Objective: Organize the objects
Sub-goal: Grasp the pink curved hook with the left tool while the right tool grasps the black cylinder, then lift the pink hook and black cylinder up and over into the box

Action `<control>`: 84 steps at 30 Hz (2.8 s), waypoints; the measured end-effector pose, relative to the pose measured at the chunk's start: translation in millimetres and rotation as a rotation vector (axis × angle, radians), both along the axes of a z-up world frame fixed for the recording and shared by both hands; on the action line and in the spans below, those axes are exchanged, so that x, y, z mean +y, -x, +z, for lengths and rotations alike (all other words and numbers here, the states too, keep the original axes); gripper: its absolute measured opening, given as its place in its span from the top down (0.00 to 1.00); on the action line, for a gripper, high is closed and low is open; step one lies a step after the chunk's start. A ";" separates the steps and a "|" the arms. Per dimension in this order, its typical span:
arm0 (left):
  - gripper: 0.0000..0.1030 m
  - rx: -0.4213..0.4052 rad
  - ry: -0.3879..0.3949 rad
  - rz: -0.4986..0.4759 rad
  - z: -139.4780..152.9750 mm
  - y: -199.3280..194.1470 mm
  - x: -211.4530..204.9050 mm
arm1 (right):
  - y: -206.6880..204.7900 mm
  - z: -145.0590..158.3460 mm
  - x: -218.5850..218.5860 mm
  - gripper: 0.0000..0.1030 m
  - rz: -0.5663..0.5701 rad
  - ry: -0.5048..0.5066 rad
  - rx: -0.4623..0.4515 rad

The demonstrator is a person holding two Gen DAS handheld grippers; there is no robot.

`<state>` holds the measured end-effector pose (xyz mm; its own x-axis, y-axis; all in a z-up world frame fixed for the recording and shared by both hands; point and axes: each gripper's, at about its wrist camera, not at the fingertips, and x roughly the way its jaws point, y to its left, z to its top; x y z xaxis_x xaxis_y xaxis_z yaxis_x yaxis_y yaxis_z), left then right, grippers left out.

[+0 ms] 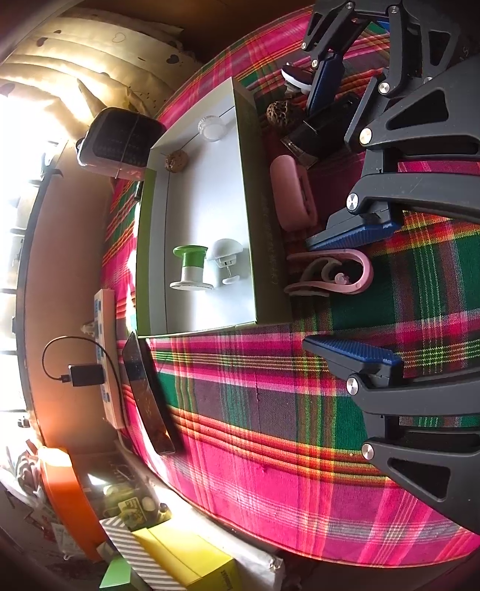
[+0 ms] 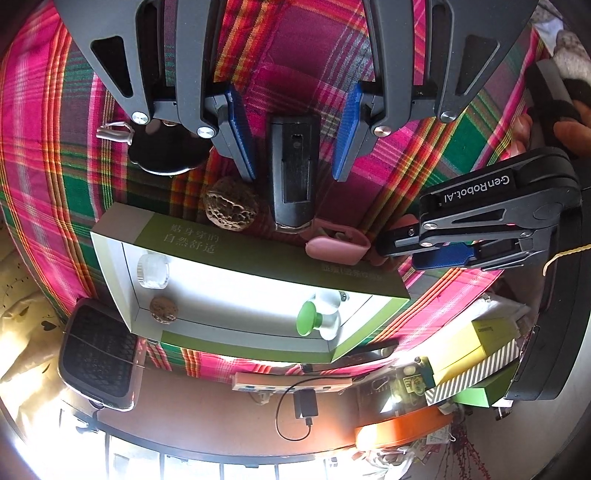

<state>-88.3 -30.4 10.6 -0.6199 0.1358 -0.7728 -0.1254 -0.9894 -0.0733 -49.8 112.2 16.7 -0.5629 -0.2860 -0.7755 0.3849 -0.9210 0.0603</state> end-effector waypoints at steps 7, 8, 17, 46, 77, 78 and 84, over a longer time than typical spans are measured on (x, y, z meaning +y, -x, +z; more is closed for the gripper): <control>0.62 0.011 0.018 0.009 0.4 -2.3 -0.1 | 0.5 -0.1 0.3 0.62 -0.011 -0.006 0.003; 0.65 0.013 0.023 0.014 0.4 -2.3 -0.6 | 0.6 -0.1 0.8 0.63 -0.015 -0.006 0.003; 0.77 0.016 0.030 0.035 0.4 -2.9 -3.8 | -0.6 -0.3 -0.1 0.72 -0.014 -0.005 0.005; 0.79 0.005 0.005 0.043 0.9 -3.4 -8.2 | 0.0 -0.3 2.4 0.72 -0.018 0.002 0.002; 0.79 0.060 -0.023 0.002 46.7 9.5 -5.9 | 18.6 49.2 11.7 0.72 -0.034 0.083 0.061; 0.79 0.064 -0.022 -0.005 48.8 11.0 -4.7 | 22.2 50.4 11.5 0.72 -0.037 0.083 0.062; 0.79 0.068 -0.028 -0.016 56.4 27.5 -0.8 | 41.8 57.9 12.3 0.72 -0.048 0.080 0.062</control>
<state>-115.8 -31.2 67.0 -0.6681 0.1673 -0.7250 -0.1467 -0.9849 -0.0920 -91.6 124.5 74.6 -0.6236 -0.3173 -0.7144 0.3455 -0.9317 0.1123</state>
